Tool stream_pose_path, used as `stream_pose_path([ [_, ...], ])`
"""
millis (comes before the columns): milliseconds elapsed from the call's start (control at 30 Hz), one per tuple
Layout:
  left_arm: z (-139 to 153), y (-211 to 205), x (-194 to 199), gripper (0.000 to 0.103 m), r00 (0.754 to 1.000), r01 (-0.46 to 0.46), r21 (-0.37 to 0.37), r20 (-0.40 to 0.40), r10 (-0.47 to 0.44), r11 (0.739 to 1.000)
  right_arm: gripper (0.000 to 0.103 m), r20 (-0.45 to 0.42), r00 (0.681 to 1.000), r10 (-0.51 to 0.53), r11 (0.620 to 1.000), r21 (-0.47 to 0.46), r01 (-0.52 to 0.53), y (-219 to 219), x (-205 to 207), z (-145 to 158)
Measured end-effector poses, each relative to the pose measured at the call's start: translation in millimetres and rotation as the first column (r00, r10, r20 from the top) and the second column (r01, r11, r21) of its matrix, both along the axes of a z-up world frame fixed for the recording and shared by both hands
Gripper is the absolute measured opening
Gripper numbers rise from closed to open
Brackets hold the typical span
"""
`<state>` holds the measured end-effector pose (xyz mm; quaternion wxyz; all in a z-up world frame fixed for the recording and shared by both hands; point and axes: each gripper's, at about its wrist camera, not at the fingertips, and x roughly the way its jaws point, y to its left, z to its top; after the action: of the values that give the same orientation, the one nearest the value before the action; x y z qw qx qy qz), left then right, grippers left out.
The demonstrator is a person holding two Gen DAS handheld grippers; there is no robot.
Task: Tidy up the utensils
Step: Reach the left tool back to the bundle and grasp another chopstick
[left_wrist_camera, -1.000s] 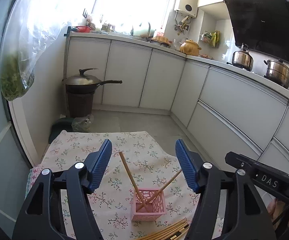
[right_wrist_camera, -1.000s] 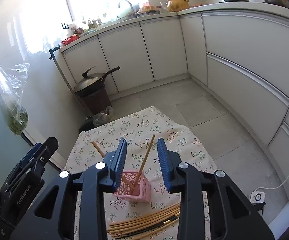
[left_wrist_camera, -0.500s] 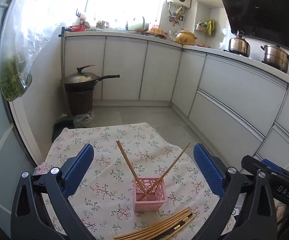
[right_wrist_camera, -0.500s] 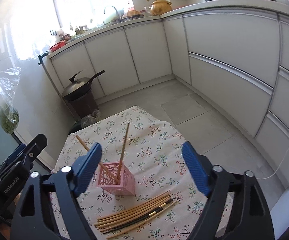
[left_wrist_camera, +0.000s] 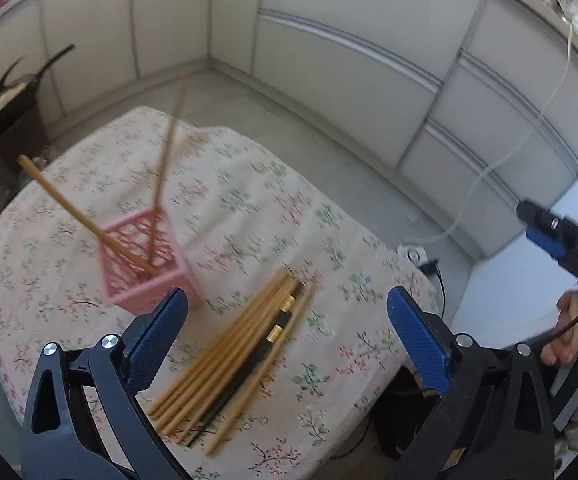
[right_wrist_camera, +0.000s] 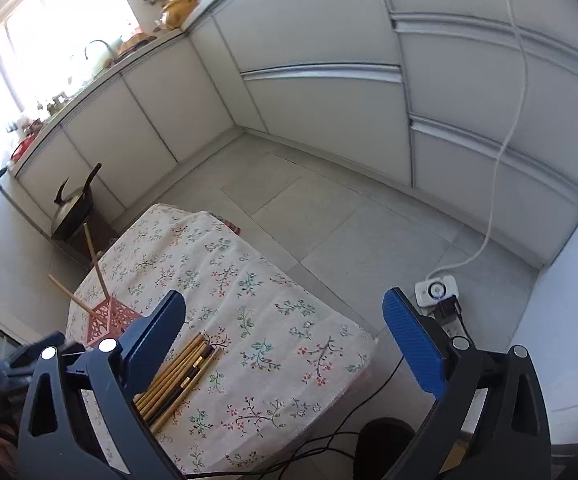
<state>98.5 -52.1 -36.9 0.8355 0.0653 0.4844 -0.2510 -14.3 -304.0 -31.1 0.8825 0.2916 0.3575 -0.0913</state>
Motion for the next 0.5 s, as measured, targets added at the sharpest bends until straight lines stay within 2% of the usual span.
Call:
stream_pose_path([
  [67, -25, -20, 5, 0.096, 0.994, 0.069, 0.025, -0.084, -0.066, 0.997, 0.096, 0.003, 1.0, -0.022, 0.999, 0.038, 0.021, -11, -3, -3],
  [167, -58, -45, 15, 0.096, 0.97, 0.145, 0.06, -0.205, -0.13, 0.988, 0.096, -0.029, 0.999, -0.012, 0.994, 0.104, 0.015, -22, -2, -14],
  [233, -79, -59, 28, 0.096, 0.941, 0.171, 0.061, -0.306, -0.145, 0.983, 0.096, -0.062, 0.998, 0.001, 0.99, 0.14, 0.007, -25, 0, -22],
  [333, -103, -66, 48, 0.096, 0.897, 0.151, 0.05, -0.427, -0.116, 0.987, 0.096, -0.084, 0.997, 0.001, 0.987, 0.161, 0.012, -30, 1, -28],
  [400, -115, -66, 59, 0.096, 0.875, 0.131, 0.029, -0.474, -0.102, 0.991, 0.096, -0.089, 0.996, -0.012, 0.989, 0.149, 0.025, -32, 0, -29],
  [500, -123, -64, 71, 0.094, 0.886, 0.09, 0.05, -0.459, -0.057, 0.995, 0.096, -0.097, 0.995, -0.01, 0.991, 0.133, 0.023, -32, 0, -30],
])
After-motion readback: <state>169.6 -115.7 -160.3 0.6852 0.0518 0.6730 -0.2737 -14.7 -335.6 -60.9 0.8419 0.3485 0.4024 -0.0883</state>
